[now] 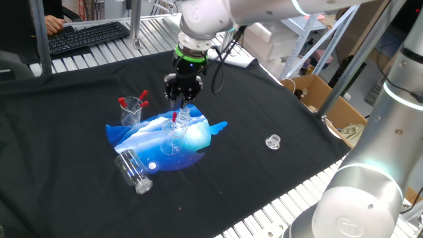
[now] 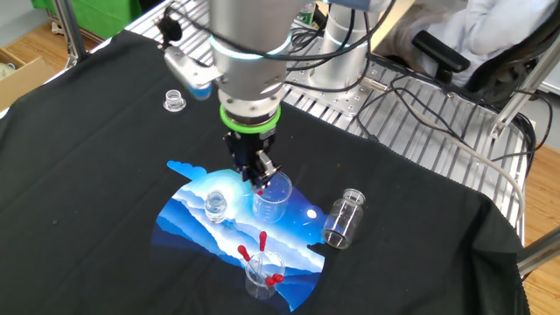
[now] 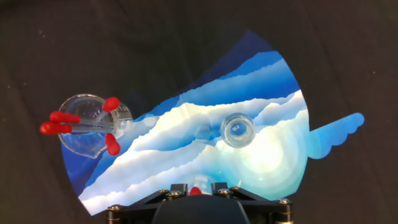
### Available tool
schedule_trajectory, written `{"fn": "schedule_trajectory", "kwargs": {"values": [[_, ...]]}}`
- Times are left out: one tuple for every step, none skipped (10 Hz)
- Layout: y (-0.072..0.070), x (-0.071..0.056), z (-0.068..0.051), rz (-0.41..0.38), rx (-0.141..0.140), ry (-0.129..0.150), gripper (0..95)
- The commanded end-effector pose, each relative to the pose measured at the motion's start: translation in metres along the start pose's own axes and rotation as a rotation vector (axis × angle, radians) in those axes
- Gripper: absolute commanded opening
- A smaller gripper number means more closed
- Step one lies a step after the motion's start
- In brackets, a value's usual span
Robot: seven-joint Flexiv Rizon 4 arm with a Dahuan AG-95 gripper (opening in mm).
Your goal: Transfer liquid using a dropper
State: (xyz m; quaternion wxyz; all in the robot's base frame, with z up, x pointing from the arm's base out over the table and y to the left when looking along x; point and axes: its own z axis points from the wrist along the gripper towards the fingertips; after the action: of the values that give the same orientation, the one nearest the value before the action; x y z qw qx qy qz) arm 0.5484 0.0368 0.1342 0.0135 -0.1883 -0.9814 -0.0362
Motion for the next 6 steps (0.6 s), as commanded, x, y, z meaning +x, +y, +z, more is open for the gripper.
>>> {"fn": "schedule_trajectory", "kwargs": {"values": [[-0.0005, 0.0007, 0.0006, 0.007, 0.002, 0.002, 38.0], [-0.0004, 0.0002, 0.0028, 0.008, 0.001, 0.007, 38.0], [-0.0005, -0.0001, 0.005, 0.009, 0.001, 0.008, 38.0], [-0.0007, -0.0003, 0.0071, 0.011, -0.001, 0.009, 38.0], [-0.001, -0.0004, 0.0095, 0.012, -0.002, 0.013, 38.0], [-0.0011, -0.0005, 0.0105, 0.011, -0.003, 0.014, 38.0]]}}
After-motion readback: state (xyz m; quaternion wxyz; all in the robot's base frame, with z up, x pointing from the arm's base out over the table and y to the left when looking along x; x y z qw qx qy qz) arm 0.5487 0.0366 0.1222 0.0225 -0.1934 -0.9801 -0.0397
